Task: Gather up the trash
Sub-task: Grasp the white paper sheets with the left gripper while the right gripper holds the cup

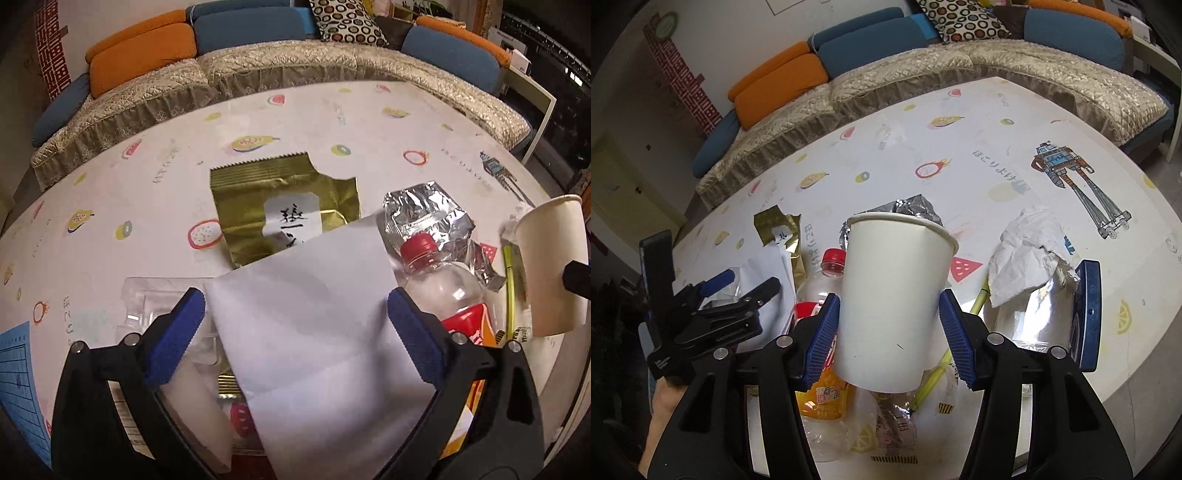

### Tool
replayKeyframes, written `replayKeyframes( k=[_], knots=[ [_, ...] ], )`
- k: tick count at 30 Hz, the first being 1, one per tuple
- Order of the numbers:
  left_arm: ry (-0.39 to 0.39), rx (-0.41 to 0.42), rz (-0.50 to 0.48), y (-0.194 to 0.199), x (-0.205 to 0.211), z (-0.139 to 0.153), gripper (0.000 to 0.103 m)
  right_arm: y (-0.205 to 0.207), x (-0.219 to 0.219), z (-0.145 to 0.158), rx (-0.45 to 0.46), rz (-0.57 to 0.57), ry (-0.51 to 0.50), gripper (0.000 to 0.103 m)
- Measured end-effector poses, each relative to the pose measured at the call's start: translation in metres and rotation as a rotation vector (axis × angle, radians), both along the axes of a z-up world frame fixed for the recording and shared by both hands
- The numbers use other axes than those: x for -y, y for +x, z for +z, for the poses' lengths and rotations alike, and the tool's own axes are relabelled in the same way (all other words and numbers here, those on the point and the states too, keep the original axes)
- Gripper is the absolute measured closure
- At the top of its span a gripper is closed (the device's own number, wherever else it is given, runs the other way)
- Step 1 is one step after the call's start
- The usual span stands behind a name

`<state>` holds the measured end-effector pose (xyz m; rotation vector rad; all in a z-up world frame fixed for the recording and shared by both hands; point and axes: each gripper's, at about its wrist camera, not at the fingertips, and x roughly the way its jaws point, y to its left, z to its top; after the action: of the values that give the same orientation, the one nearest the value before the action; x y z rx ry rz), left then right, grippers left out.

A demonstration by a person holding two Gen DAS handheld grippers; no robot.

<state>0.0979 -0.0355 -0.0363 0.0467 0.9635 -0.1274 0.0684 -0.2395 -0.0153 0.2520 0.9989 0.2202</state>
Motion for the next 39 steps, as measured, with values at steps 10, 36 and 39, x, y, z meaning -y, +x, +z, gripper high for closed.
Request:
replayKeyframes(
  k=[10,36,39],
  knots=[
    [0.020,-0.007,-0.085,0.008,0.032,-0.013,0.037,0.008,-0.005,-0.013,-0.010,0.023,-0.003,0.046],
    [-0.140,0.098,-0.048,-0.047,-0.009,0.061,0.098,-0.032,0.000,0.029,0.059,0.028,0.034,0.046],
    [-0.146,0.138,-0.050,-0.060,-0.009,0.078,0.098,-0.045,0.007,0.041,0.087,0.018,0.039,0.046]
  ],
)
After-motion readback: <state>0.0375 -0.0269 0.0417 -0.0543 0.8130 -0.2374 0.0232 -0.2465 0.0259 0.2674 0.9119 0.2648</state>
